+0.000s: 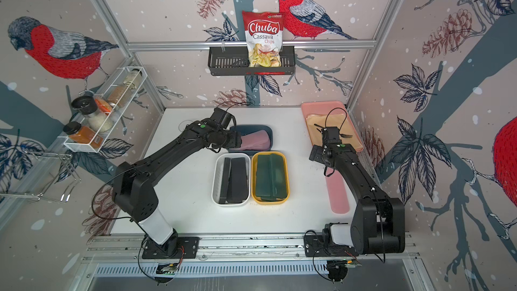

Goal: Place the pencil cases by color into the storage box
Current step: Place the pencil case at the storage box, then pick up the pencil case from the center of the board.

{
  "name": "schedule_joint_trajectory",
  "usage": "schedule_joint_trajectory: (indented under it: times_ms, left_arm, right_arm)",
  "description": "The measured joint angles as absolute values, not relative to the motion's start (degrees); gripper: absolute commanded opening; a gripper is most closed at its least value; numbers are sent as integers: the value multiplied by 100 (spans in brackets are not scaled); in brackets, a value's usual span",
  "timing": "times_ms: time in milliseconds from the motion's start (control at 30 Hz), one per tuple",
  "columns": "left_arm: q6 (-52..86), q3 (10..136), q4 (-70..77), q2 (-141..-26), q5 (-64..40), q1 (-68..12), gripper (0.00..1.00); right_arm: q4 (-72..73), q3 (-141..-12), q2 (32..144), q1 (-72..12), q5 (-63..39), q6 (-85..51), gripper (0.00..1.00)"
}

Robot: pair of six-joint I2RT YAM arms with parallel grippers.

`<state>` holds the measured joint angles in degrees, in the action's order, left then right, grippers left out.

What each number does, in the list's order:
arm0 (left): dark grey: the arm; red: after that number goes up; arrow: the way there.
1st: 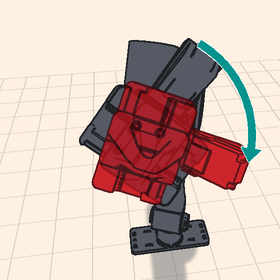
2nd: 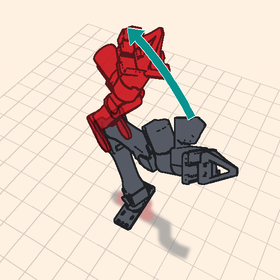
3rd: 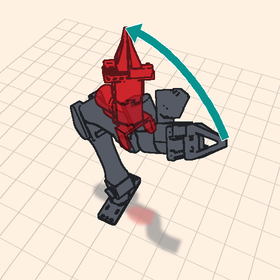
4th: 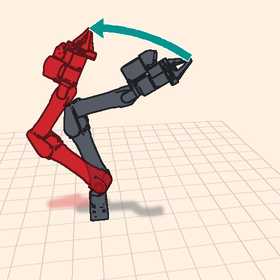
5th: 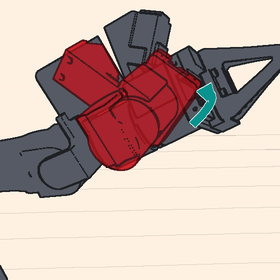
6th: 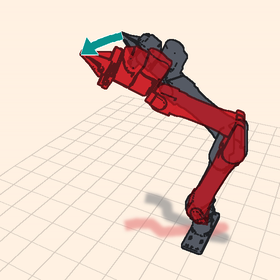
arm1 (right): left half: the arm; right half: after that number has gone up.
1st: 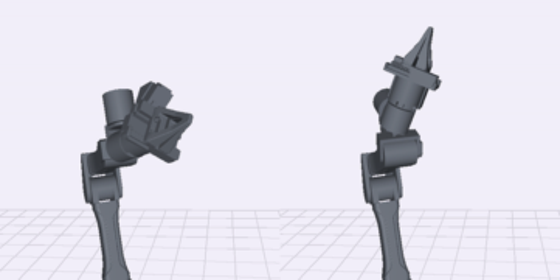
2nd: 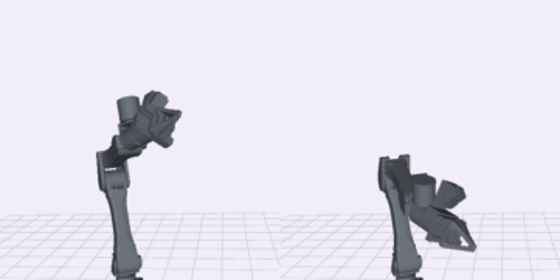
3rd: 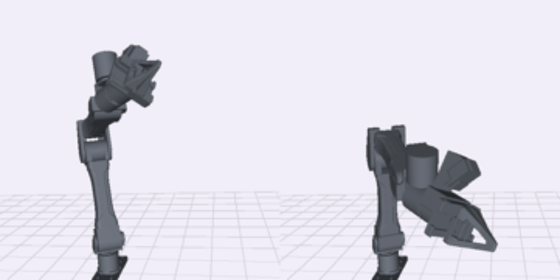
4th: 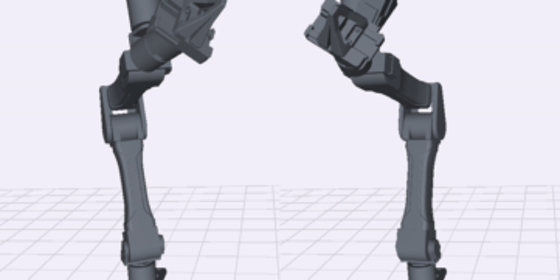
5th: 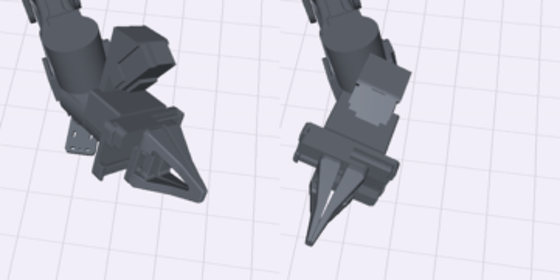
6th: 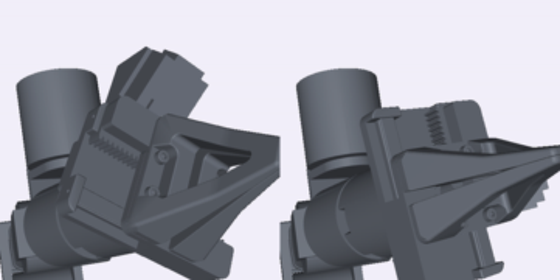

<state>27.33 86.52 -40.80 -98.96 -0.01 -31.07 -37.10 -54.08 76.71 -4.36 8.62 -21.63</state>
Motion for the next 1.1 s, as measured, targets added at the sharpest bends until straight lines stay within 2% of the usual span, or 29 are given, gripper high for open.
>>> schedule_joint_trajectory:
  times_ms: [267, 1100]
  left_arm:
    - [2547, 8997, -4082, -10241, -198, -3068, 84]
    - [2460, 9284, -4095, -10567, -735, -2805, 84]
  right_arm:
    - [-3642, -5063, 7684, 47, 860, -2272, 96]
    - [-2917, -4272, 8182, 725, 760, -2495, 97]
